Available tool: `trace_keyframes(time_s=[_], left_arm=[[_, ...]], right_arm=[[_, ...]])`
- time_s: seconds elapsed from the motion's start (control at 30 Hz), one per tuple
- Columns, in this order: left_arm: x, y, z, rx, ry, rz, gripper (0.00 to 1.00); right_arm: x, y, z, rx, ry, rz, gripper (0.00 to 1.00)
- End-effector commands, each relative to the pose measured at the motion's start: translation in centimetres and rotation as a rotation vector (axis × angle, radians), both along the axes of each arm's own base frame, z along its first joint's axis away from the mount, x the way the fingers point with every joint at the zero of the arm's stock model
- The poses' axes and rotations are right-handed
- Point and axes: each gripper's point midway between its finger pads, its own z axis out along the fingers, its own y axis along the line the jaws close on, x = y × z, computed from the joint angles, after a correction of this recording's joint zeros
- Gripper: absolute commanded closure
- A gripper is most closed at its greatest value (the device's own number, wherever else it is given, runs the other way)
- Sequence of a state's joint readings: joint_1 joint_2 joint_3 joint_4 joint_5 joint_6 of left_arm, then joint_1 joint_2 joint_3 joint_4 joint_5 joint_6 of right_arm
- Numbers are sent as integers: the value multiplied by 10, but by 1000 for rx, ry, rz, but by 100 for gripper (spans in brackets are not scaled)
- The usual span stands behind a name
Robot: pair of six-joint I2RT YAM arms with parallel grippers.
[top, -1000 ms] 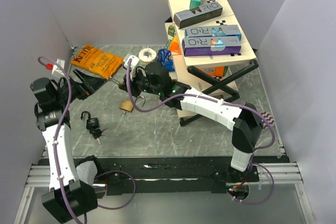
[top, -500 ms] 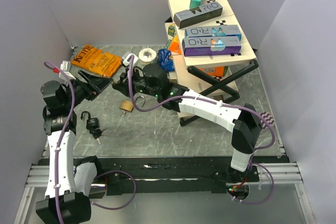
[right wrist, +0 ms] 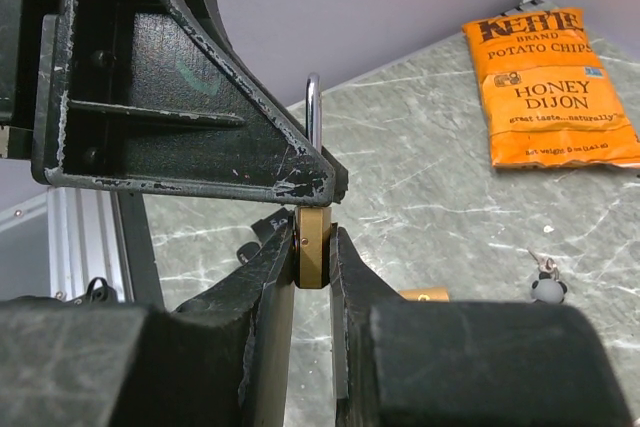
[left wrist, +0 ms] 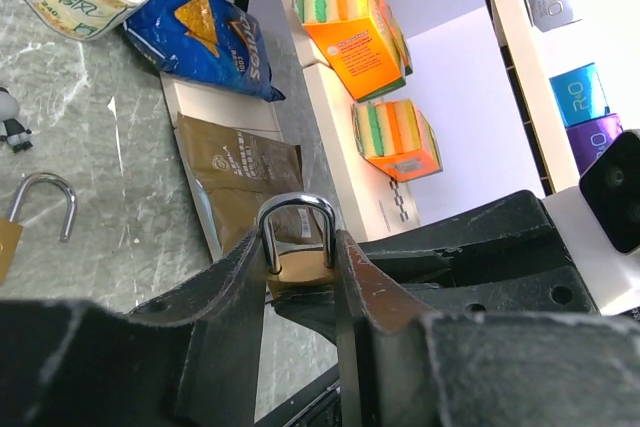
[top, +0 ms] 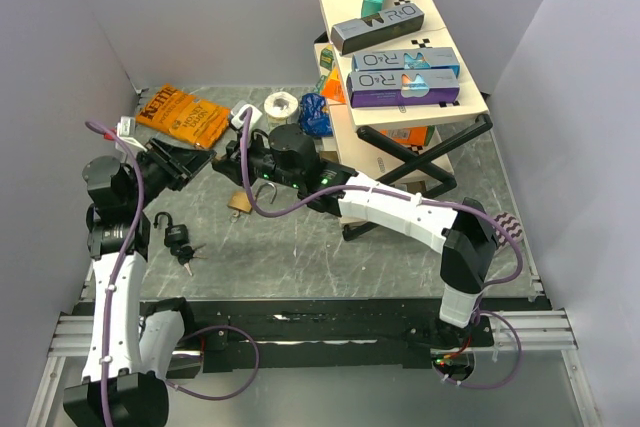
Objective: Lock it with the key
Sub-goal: Place the lock at the center of the board.
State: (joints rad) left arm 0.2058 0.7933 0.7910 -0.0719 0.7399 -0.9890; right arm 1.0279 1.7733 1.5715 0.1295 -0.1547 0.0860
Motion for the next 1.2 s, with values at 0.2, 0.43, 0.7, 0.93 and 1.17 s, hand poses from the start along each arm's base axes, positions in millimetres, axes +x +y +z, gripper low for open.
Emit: trace_keyframes(time_s=[0.2,0.43,0.7,0.93,1.17], left_arm=[[19,16,-9,79,21,81,99],[50,31,-54,238,181,48,99],[103,42,-121,472,347,-49,99],[136,29,-186,622,498,-132,99],[164,32,-226,681,562,-157,98]], right_arm=[[-5,-4,21,29,-51,5,45],[-16,-29,-14,-144,-90,50,15],[-33,-66,-58,-339,-123,104,1],[-39,-77,-66,-376,-152,126,0],[-42,-78,-69,-401,-173,160,0]])
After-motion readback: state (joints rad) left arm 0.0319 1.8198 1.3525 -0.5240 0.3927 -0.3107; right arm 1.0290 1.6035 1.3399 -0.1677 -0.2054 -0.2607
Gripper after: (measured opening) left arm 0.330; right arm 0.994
